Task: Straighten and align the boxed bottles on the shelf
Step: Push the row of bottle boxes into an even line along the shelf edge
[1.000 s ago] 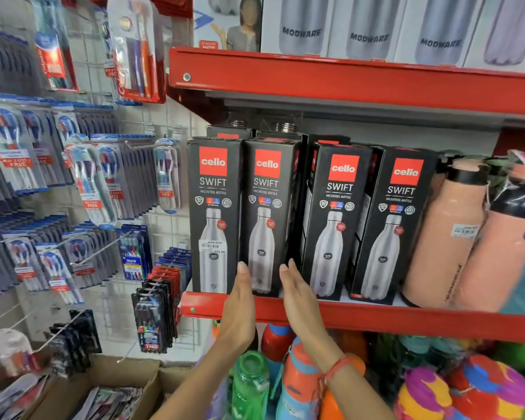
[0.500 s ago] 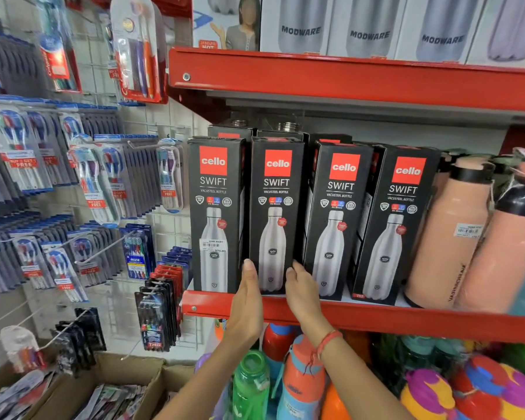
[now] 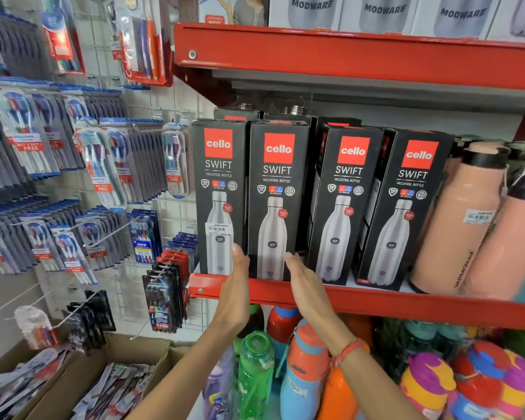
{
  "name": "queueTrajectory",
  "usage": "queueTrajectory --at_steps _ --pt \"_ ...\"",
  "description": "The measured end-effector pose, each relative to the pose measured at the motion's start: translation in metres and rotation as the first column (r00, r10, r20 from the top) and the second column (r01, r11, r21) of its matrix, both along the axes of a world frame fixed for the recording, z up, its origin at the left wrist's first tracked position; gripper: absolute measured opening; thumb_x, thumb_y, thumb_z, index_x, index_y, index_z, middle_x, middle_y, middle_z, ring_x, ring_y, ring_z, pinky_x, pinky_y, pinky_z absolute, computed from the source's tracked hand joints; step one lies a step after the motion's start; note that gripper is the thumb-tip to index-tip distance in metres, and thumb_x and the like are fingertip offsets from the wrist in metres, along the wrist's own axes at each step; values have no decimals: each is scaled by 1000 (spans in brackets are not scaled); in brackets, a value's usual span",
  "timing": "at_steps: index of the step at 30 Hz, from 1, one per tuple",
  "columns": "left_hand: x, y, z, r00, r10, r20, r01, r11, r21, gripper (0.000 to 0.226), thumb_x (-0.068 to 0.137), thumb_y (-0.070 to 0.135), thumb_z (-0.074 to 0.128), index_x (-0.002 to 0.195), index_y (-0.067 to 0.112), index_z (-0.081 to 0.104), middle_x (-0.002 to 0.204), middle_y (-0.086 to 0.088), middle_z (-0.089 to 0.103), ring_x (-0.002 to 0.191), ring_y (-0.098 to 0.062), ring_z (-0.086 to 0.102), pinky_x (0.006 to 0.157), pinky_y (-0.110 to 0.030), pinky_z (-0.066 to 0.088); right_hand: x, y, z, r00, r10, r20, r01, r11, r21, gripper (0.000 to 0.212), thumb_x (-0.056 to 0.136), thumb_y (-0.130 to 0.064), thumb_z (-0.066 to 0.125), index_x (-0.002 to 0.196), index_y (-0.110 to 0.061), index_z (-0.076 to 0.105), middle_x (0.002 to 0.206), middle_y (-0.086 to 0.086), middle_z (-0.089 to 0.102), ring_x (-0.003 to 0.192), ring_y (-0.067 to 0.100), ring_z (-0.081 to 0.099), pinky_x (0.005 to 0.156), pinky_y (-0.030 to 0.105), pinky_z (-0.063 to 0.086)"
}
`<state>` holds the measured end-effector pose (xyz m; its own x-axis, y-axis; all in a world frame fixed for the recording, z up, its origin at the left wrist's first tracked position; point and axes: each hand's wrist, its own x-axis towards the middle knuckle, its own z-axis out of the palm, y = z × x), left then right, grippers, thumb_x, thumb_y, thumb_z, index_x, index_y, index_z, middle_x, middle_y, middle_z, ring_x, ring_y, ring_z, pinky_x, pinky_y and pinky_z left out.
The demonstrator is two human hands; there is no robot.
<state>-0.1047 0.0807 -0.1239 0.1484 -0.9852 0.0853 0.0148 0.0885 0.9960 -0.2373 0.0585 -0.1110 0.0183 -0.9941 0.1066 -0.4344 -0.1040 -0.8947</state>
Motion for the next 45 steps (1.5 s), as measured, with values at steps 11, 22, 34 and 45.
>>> queueTrajectory --at_steps 11,22,34,45 --pt "-6 21 23 996 91 -19 -92 989 -113 119 61 96 8 142 18 46 148 -1 49 138 -14 41 119 -39 23 -18 7 9 991 -18 130 21 1000 -23 65 94 -55 33 135 -10 51 142 11 51 131 23 47 113 42 31" --pt "-95 -9 14 994 -28 102 45 985 -167 67 98 56 21 141 11 46 149 -7 47 137 -14 42 109 -23 25 -88 5 7 942 -225 251 261 957 -124 47 100 -35 34 139 -13 47 144 5 48 133 19 43 113 33 29" --pt "-102 -6 11 999 49 -21 -52 992 -117 121 62 96 14 139 10 48 147 -5 50 137 -15 43 119 -34 24 -94 4 11 970 -206 128 218 971 -93 55 96 -46 34 143 -18 41 152 0 39 140 19 33 111 33 24" --pt "-81 8 4 996 37 -75 -46 993 -111 125 57 100 17 139 11 49 142 -5 56 132 -14 49 119 -43 27 -85 21 12 962 -193 191 200 980 -18 63 92 -50 37 114 6 54 119 16 65 96 22 59 94 43 40"
